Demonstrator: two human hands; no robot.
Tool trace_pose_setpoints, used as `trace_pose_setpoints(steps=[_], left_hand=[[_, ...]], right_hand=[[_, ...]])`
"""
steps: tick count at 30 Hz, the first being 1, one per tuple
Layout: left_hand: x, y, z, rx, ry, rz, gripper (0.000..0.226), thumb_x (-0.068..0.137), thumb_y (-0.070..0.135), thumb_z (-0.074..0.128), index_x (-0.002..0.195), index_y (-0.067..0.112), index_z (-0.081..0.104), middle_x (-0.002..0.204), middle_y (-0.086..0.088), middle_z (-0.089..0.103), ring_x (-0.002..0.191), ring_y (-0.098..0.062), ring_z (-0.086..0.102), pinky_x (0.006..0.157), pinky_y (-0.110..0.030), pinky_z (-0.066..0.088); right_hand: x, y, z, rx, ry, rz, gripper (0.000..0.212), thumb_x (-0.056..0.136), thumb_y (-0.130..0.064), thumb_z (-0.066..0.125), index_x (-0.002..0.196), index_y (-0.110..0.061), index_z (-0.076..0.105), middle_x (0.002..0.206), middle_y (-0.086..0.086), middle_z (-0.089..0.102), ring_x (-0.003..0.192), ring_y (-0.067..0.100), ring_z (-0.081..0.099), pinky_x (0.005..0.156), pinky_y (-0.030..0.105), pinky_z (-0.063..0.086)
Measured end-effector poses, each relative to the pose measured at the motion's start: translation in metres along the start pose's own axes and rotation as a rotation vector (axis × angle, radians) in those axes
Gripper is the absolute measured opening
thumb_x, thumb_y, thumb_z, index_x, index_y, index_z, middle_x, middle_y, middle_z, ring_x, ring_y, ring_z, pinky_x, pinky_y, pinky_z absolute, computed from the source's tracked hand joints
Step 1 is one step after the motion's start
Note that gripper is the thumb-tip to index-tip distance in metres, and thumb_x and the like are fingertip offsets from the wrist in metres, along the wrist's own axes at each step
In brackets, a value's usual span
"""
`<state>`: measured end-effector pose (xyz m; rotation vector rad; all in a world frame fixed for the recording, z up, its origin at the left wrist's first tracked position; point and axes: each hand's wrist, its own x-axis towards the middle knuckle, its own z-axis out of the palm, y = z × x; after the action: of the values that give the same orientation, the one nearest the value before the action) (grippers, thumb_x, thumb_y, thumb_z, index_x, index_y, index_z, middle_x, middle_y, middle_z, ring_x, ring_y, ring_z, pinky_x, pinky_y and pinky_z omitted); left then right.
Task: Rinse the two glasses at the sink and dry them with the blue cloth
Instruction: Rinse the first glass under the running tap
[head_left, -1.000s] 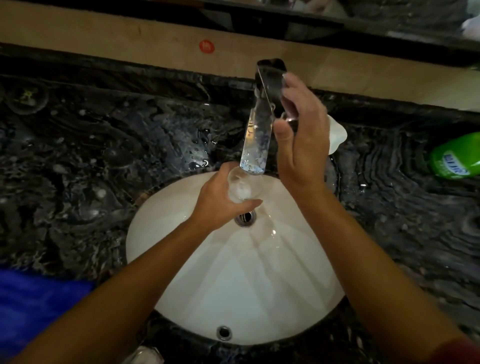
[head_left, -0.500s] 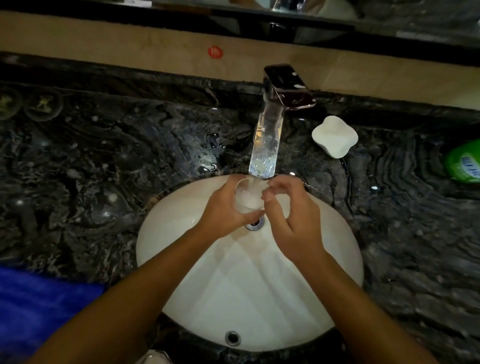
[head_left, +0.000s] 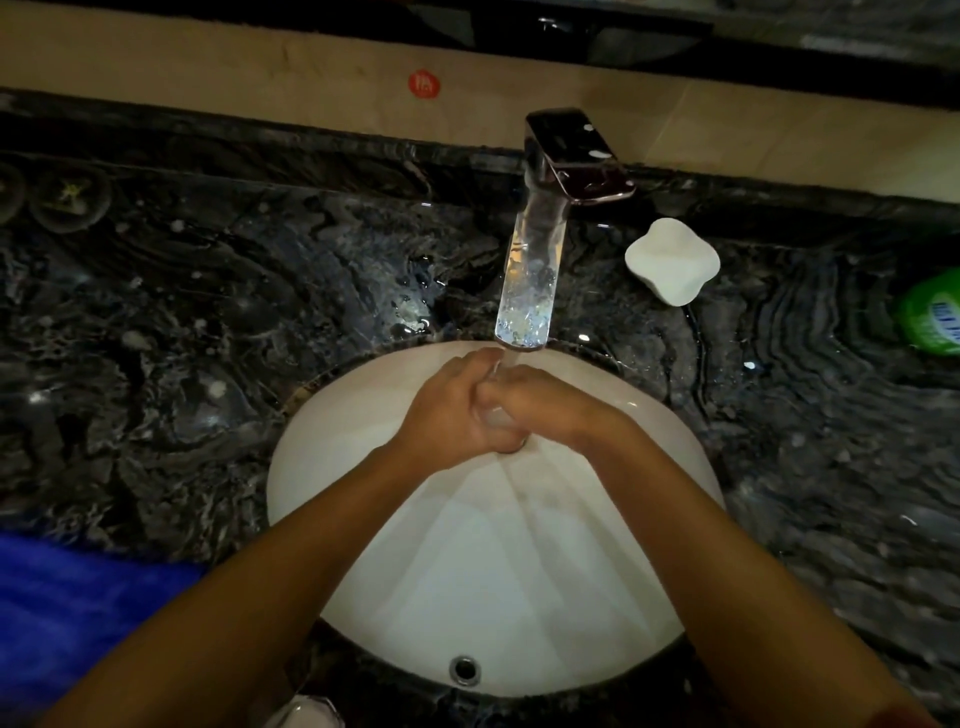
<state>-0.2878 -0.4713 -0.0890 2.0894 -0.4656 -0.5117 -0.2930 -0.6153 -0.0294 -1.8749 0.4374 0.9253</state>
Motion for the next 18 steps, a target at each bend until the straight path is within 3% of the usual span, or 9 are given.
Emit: trace_pose_setpoints(steps=[3,5,8,11,13,15,18], left_hand=[[0.005,0.001,-0.006,0.002,-0.064,-0.089,0.086,0.062,0.049,0.088,0.137,0.024,0.054,0.111,0.005,0.073,0.099,-0.019,0.072,0.084,-0.033,0.057],[0.009,0.001,-0.009,0.013,-0.103,-0.167,0.077,0.064,0.047,0.09,0.131,0.031,0.055,0.104,0.011,0.074,0.086,-0.011,0.073,0.076,-0.032,0.059],[0.012,0.001,-0.011,-0.006,-0.157,-0.18,0.085,0.053,0.058,0.077,0.127,0.024,0.053,0.093,0.005,0.075,0.064,-0.009,0.068,0.065,-0.034,0.059],[0.006,-0.005,-0.01,0.023,-0.159,-0.122,0.087,0.051,0.062,0.073,0.125,0.02,0.053,0.094,0.007,0.071,0.073,-0.014,0.067,0.067,-0.028,0.054],[0.005,-0.007,-0.008,-0.059,-0.151,-0.155,0.073,0.055,0.055,0.082,0.116,0.026,0.055,0.091,0.009,0.072,0.068,-0.014,0.071,0.055,-0.029,0.057],[0.01,-0.007,-0.006,-0.109,-0.175,-0.232,0.062,0.061,0.044,0.089,0.112,0.03,0.058,0.091,0.006,0.073,0.066,-0.015,0.074,0.048,-0.036,0.061],[0.02,-0.007,-0.007,-0.213,-0.301,-0.364,0.051,0.06,0.04,0.089,0.099,0.043,0.055,0.087,0.015,0.073,0.073,-0.009,0.074,0.052,-0.041,0.064]], right_hand=[[0.001,0.008,-0.002,0.248,0.068,0.017,0.018,0.095,-0.014,0.054,0.103,-0.008,0.069,0.094,0.014,0.07,0.089,0.03,0.067,0.074,0.03,0.046],[0.006,0.009,0.001,0.347,0.092,0.058,0.018,0.099,-0.014,0.051,0.104,-0.008,0.067,0.1,0.016,0.068,0.093,0.03,0.064,0.081,0.034,0.046],[0.011,0.015,0.01,0.229,0.007,0.045,0.026,0.098,-0.038,0.057,0.107,-0.017,0.068,0.104,0.011,0.073,0.09,0.021,0.069,0.088,0.037,0.053],[0.01,0.019,0.006,0.114,-0.077,0.032,0.057,0.073,-0.058,0.058,0.107,-0.015,0.074,0.098,0.008,0.08,0.087,0.018,0.07,0.076,0.033,0.052],[0.011,0.019,0.001,0.208,-0.024,0.024,0.055,0.078,-0.062,0.056,0.103,-0.018,0.077,0.099,0.006,0.081,0.092,0.021,0.075,0.081,0.035,0.056],[0.014,0.022,0.002,0.3,0.051,0.011,0.053,0.093,-0.062,0.053,0.102,-0.016,0.076,0.107,0.01,0.079,0.105,0.028,0.074,0.097,0.039,0.054],[0.015,0.024,0.007,0.145,0.002,-0.024,0.052,0.094,-0.069,0.05,0.1,-0.025,0.077,0.1,-0.002,0.079,0.099,0.018,0.074,0.092,0.034,0.055]])
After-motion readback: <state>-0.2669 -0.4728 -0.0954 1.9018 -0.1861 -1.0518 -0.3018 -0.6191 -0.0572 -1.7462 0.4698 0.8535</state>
